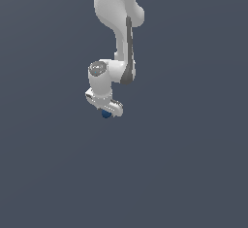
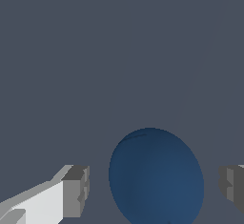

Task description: Pick up the object and move it to a goal position.

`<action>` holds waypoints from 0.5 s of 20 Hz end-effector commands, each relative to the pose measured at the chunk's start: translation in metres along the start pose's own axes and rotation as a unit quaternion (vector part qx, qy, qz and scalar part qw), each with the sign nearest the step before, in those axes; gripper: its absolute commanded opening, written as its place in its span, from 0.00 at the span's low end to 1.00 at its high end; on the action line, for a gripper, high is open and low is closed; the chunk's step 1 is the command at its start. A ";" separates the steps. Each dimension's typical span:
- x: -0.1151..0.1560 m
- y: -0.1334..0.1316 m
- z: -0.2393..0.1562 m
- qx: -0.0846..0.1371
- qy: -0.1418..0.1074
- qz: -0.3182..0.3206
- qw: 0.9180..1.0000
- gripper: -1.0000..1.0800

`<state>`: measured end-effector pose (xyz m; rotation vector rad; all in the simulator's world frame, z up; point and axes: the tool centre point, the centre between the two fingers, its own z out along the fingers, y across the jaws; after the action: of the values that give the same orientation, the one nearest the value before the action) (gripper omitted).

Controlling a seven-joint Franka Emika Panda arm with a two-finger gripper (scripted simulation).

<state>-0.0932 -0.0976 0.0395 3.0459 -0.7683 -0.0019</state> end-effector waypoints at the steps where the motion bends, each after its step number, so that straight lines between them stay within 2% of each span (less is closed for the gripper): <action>1: 0.000 0.000 0.006 0.000 0.001 0.000 1.000 0.96; 4: 0.001 0.000 0.009 0.000 0.001 0.000 1.000 0.96; 5: 0.001 0.000 0.009 0.000 0.001 0.000 1.000 0.00; 10: 0.001 0.000 0.009 0.000 0.001 0.000 1.000 0.00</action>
<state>-0.0924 -0.0972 0.0317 3.0464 -0.7683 0.0007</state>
